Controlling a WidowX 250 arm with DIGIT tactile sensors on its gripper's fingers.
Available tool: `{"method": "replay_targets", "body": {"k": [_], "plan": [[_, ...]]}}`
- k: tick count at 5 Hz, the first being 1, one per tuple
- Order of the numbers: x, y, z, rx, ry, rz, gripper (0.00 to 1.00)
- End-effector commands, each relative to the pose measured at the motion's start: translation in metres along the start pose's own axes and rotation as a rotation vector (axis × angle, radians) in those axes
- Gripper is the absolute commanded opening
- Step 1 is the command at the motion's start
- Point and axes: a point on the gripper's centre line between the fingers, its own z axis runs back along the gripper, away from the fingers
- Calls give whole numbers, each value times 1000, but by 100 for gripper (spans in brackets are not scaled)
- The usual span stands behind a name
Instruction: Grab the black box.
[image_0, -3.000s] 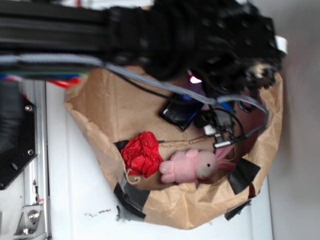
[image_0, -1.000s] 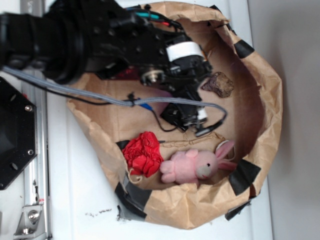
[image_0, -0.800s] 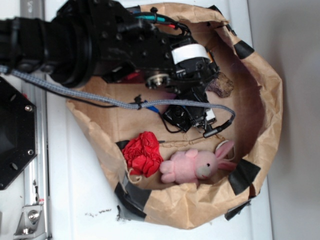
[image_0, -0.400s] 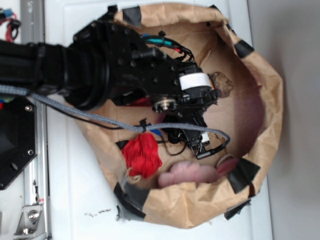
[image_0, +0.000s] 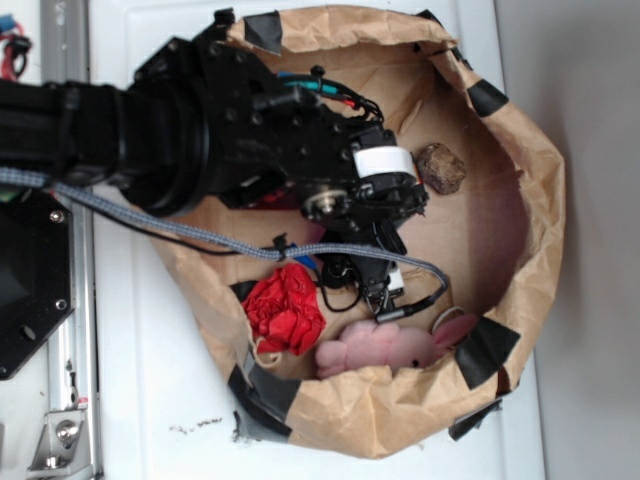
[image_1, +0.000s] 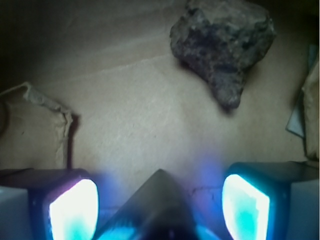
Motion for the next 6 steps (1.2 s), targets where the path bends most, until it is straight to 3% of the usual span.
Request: {"method": "replay_targets", "body": {"k": [1, 4, 5, 6], "plan": [[4, 1, 3, -8, -1, 17, 0], [12, 6, 17, -7, -41, 34, 0], [31, 12, 29, 35, -55, 67, 0], [48, 18, 68, -15, -88, 61, 0]]}}
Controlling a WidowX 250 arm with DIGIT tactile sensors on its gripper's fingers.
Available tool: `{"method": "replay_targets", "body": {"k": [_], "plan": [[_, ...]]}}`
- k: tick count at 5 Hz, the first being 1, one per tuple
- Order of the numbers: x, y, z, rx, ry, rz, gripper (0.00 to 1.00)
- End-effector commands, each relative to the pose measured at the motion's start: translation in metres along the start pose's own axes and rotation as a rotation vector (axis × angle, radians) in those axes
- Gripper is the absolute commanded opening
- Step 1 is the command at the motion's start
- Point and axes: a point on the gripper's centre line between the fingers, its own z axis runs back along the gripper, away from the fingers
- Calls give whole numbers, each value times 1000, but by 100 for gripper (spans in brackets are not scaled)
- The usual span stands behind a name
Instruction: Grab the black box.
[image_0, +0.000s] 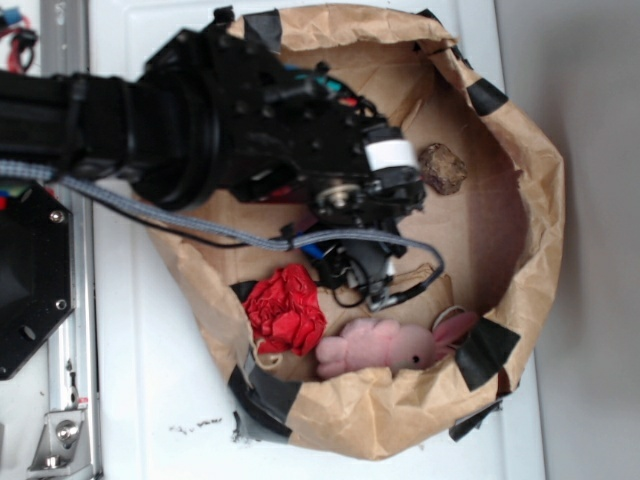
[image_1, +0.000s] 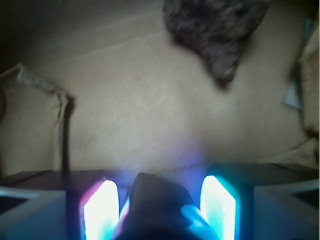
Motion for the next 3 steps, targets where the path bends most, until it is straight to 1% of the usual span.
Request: {"method": "replay_targets", "body": {"k": [1, 2, 3], "plan": [[38, 20, 90, -97, -76, -5, 0], [34, 25, 103, -115, -21, -57, 0], [28, 25, 102, -76, -41, -87, 0]]}}
